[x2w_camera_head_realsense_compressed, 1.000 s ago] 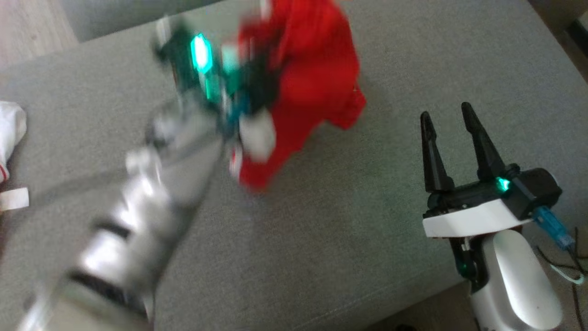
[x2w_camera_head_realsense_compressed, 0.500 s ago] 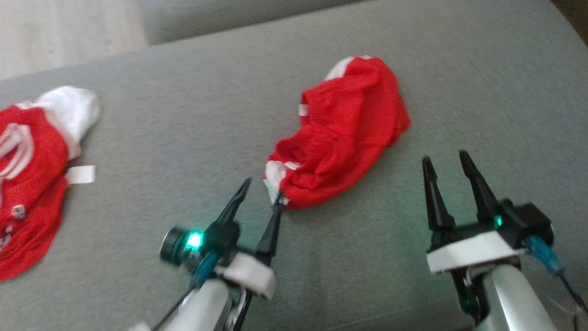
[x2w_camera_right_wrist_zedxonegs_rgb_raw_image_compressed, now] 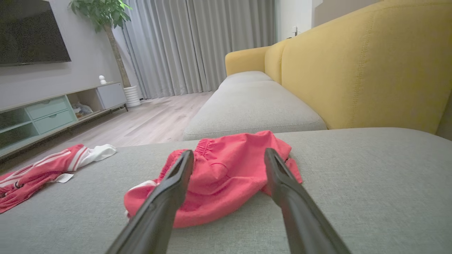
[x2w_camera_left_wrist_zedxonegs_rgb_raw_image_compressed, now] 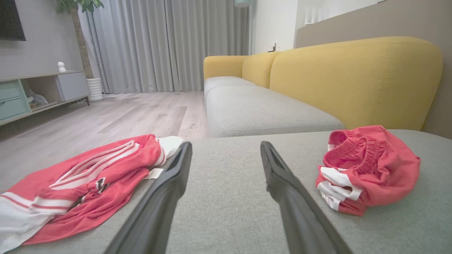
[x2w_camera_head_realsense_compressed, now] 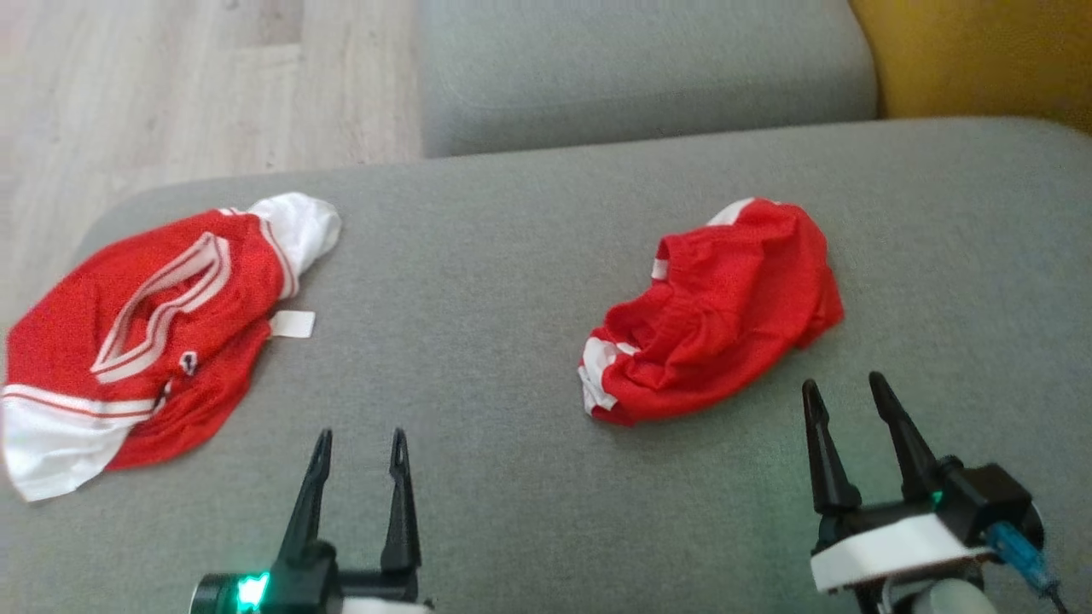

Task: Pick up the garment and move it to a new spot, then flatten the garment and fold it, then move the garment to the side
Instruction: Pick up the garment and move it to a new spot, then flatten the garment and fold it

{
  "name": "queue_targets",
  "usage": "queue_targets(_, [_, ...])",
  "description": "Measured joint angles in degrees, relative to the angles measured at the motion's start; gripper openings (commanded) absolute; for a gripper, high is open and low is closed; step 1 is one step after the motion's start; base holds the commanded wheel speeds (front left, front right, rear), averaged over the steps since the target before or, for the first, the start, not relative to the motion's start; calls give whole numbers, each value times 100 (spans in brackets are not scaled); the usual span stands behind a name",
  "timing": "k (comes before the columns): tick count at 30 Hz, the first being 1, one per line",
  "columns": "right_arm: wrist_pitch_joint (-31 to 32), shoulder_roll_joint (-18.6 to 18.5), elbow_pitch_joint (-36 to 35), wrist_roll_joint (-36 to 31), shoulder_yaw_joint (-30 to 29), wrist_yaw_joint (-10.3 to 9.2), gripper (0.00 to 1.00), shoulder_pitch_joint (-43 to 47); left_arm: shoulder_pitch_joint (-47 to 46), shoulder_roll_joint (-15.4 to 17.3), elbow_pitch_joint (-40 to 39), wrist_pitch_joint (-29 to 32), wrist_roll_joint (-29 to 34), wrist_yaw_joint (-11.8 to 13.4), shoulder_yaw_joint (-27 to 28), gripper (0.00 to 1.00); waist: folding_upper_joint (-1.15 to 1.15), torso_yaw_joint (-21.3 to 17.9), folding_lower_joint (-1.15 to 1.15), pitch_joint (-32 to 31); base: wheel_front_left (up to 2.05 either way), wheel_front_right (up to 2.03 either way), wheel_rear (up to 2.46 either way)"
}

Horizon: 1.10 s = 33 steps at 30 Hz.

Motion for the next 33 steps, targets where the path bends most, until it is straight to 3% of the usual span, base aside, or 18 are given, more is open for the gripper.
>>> queue_targets(12, [0, 11, -52, 30, 18, 0, 100, 395, 293, 2, -99, 0, 91, -51, 166, 100, 0, 126, 1, -327, 0, 0, 0])
queue_targets(33, [0, 12, -49, -7, 2, 0, 100, 394, 400, 3, 73, 1, 145, -109, 199, 100, 0, 146, 1, -350, 0, 0, 0])
